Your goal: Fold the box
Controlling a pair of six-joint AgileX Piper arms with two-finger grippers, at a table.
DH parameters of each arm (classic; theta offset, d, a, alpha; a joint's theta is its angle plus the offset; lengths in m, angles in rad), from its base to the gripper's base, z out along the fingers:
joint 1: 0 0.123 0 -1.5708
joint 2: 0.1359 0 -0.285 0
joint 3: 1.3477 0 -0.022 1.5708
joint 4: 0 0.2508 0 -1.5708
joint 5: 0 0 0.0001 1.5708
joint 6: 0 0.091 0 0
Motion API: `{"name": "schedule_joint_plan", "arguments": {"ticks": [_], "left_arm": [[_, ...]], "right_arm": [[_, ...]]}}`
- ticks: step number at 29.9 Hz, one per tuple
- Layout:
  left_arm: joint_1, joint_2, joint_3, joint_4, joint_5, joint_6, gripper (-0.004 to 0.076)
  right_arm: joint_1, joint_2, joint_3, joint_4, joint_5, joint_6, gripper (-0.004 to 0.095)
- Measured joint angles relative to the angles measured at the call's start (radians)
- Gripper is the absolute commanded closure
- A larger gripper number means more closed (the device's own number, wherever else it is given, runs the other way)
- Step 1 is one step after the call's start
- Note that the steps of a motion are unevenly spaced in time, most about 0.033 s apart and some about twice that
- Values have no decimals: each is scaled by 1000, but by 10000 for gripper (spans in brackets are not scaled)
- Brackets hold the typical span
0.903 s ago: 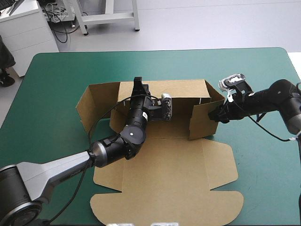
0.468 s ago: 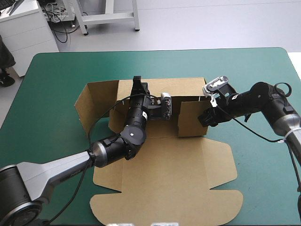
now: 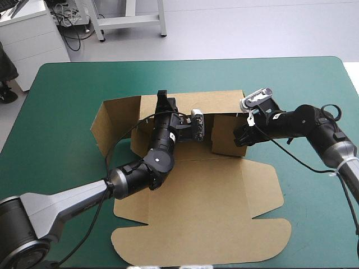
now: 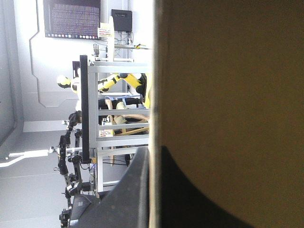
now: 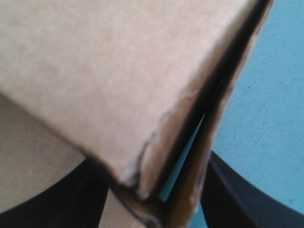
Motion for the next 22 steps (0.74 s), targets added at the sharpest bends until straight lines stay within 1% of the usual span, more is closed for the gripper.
{"name": "schedule_joint_plan", "arguments": {"ticks": [5, 9, 12, 16, 19, 22], "left_arm": [[0, 1, 0, 0, -3, 0, 756], [0, 2, 0, 0, -5, -1, 756], [0, 2, 0, 0, -17, -3, 756], [1, 2, 0, 3, -33, -4, 756], [1, 2, 0, 4, -34, -4, 752], [1, 0, 0, 4, -32, -4, 722]], "right_arm": [[7, 0, 50, 50, -87, -63, 461], [9, 0, 52, 74, -118, -71, 500], [9, 0, 52, 92, -129, -73, 550], [9, 0, 53, 93, -135, -73, 654], [9, 0, 54, 94, -142, -72, 754], [9, 0, 54, 94, -148, -70, 878]]}}
